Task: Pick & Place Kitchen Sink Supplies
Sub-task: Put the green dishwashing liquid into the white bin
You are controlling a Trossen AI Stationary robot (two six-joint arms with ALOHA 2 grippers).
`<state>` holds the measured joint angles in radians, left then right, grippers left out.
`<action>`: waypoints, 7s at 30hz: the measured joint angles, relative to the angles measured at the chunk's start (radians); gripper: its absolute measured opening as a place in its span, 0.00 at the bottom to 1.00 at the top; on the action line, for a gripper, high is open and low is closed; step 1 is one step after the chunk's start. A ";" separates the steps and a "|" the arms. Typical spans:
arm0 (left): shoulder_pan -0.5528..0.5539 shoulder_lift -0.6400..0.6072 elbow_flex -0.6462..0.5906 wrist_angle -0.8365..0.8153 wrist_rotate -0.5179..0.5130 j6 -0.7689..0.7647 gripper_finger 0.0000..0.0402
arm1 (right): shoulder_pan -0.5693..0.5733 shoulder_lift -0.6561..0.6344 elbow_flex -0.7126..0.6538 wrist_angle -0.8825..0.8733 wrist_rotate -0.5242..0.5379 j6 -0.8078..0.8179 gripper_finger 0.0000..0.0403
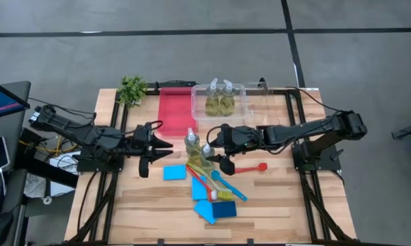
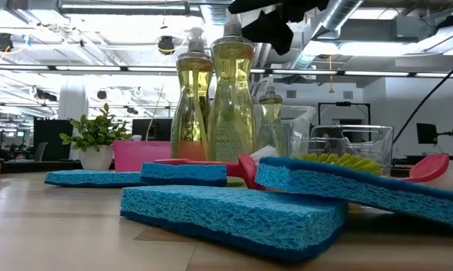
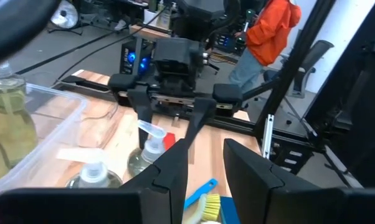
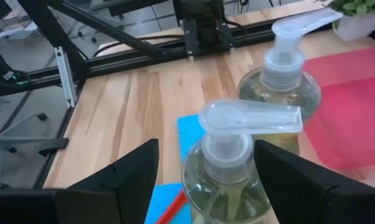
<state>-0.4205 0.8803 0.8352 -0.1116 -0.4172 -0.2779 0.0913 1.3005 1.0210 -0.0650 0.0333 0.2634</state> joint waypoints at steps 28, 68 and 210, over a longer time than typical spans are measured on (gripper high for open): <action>-0.017 0.000 0.000 -0.005 0.007 0.004 0.26 | -0.002 0.126 0.002 0.136 0.072 0.000 0.59; -0.016 0.000 -0.001 -0.024 0.007 0.012 0.26 | 0.001 -0.067 -0.003 0.098 0.048 0.000 0.24; -0.013 -0.004 -0.080 0.068 -0.001 -0.018 0.26 | -0.367 -0.138 -0.001 -0.220 0.308 -0.097 0.61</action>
<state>-0.4331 0.8761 0.7555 -0.0441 -0.4183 -0.2958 -0.2756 1.1627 1.0199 -0.2849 0.3408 0.1661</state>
